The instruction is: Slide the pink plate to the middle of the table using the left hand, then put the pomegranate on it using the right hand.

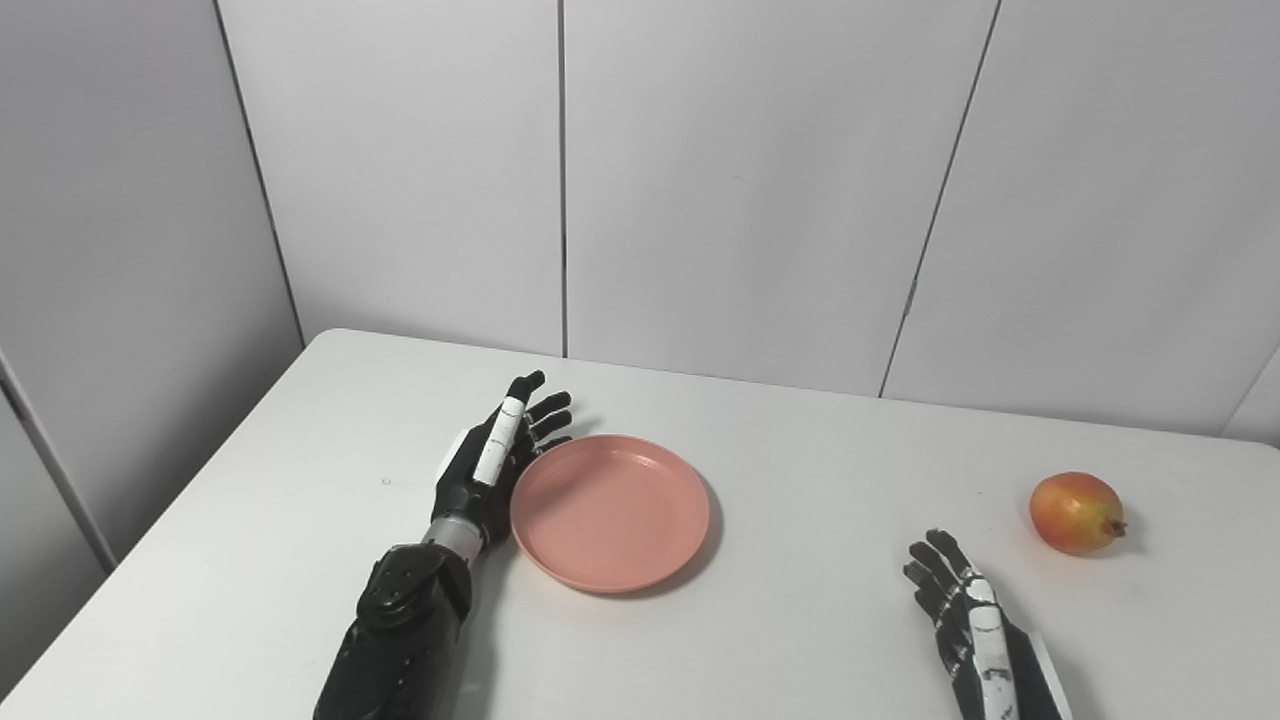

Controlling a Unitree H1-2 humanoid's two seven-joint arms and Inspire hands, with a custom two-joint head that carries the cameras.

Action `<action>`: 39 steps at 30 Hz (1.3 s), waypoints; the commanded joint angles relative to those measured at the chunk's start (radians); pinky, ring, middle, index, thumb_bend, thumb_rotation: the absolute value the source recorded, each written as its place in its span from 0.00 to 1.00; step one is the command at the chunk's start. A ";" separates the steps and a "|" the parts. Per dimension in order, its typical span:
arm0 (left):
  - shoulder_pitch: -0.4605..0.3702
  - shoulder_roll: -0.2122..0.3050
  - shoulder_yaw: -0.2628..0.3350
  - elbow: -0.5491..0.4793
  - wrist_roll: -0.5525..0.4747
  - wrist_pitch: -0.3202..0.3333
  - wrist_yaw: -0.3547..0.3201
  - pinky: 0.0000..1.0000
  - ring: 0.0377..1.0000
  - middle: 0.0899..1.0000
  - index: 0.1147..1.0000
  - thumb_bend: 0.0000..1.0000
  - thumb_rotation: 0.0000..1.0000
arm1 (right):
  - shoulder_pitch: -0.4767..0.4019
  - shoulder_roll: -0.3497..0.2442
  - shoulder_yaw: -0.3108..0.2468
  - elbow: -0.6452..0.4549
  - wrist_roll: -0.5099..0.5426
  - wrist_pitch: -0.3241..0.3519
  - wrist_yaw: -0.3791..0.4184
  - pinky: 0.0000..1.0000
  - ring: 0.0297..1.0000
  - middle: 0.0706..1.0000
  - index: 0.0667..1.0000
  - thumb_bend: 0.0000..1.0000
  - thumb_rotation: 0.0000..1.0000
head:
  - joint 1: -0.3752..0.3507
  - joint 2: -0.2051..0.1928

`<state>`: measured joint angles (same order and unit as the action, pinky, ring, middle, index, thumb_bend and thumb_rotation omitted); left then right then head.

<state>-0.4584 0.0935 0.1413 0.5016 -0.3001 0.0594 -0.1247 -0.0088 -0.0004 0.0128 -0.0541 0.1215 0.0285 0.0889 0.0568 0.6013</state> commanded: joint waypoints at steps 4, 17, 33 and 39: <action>-0.009 -0.034 -0.017 0.034 0.022 0.042 0.019 0.78 0.85 0.82 0.91 0.96 0.78 | 0.006 0.019 0.012 -0.026 -0.007 0.020 -0.013 0.96 0.90 0.88 0.88 0.84 0.95 | -0.021 0.005; 0.005 -0.073 -0.041 0.025 0.066 0.029 0.021 0.73 0.83 0.83 0.91 0.91 0.78 | 0.010 0.047 0.035 -0.047 -0.026 0.041 -0.035 0.99 0.91 0.88 0.90 0.84 0.94 | -0.097 0.026; 0.033 -0.132 -0.039 -0.008 0.064 0.022 0.023 0.78 0.84 0.84 1.00 0.96 0.71 | 0.020 0.058 0.053 -0.072 -0.051 0.054 -0.058 0.98 0.90 0.88 0.90 0.84 0.95 | -0.137 0.046; 0.035 -0.137 -0.041 -0.006 0.067 0.020 0.019 0.76 0.84 0.84 1.00 0.95 0.71 | 0.022 0.063 0.055 -0.074 -0.055 0.055 -0.061 0.98 0.90 0.88 0.90 0.84 0.95 | -0.155 0.052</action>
<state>-0.4437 -0.0365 0.1060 0.4728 -0.2342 0.0420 -0.1131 0.0183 0.0494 0.0585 -0.0989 0.0656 0.0637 0.0244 -0.0996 0.6534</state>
